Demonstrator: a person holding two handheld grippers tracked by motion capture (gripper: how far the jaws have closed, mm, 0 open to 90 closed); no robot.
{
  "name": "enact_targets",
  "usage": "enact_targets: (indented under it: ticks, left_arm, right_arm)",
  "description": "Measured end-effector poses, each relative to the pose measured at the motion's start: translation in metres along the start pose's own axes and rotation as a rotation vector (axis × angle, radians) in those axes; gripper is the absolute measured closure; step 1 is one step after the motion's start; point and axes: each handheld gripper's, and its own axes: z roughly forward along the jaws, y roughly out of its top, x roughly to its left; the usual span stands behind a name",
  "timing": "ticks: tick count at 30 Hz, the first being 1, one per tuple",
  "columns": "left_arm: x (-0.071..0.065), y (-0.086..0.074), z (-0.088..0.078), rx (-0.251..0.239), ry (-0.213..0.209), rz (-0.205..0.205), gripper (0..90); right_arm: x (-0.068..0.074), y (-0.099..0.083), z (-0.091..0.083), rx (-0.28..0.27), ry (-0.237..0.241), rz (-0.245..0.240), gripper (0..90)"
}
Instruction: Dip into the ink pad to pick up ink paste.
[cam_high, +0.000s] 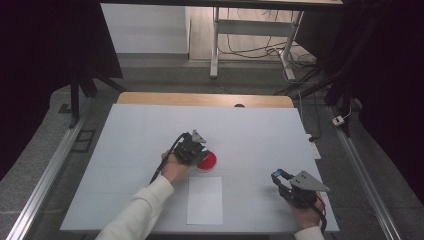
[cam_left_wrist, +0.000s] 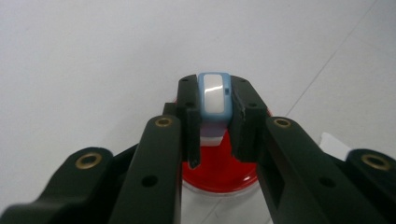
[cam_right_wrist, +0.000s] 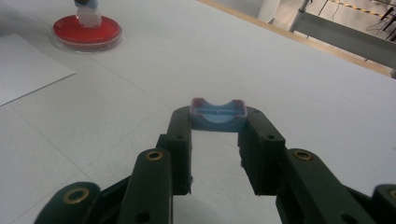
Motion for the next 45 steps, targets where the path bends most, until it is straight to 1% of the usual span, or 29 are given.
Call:
enact_targets:
  ticks: [2, 6, 11, 14, 18, 22, 25, 31, 36, 40, 45]
  left_arm:
    - [-0.001, 0.000, -0.003, -0.019, 0.007, 0.004, 75.6]
    - [-0.002, 0.004, -0.012, -0.056, 0.000, -0.003, 75.6]
    - [-0.002, 0.006, -0.020, -0.066, -0.004, 0.004, 75.6]
    - [-0.001, 0.005, -0.022, -0.065, -0.006, 0.003, 75.5]
    - [0.002, 0.004, -0.023, -0.063, -0.017, -0.008, 75.5]
    - [0.004, 0.003, -0.024, -0.050, -0.012, -0.005, 75.5]
    - [0.006, 0.002, -0.023, -0.041, -0.006, -0.011, 75.5]
    - [0.007, 0.000, -0.020, -0.032, 0.002, -0.021, 75.5]
    - [0.007, -0.002, -0.014, -0.018, -0.003, -0.019, 75.5]
    - [0.006, -0.003, -0.008, -0.004, 0.005, -0.017, 75.5]
    - [0.007, -0.004, -0.006, -0.002, 0.005, -0.021, 75.5]
  right_arm:
    - [0.000, 0.000, 0.000, 0.001, 0.000, 0.001, 65.3]
    - [-0.001, 0.000, 0.000, 0.000, -0.003, 0.002, 65.3]
    - [-0.001, 0.000, -0.001, 0.001, -0.005, 0.000, 65.3]
    - [-0.001, 0.000, 0.000, 0.000, -0.004, 0.002, 65.3]
    - [-0.001, 0.000, -0.001, 0.001, -0.005, 0.002, 65.3]
    - [-0.001, 0.000, 0.000, 0.000, -0.005, 0.003, 65.3]
    - [0.000, 0.000, 0.000, 0.000, -0.003, 0.003, 65.3]
    - [-0.001, 0.000, 0.000, 0.002, -0.004, 0.004, 65.3]
    - [0.000, 0.000, 0.000, 0.000, -0.002, 0.003, 65.3]
    - [-0.001, 0.000, 0.000, 0.004, -0.003, 0.001, 65.3]
    - [-0.001, -0.001, 0.000, 0.006, 0.000, 0.001, 65.3]
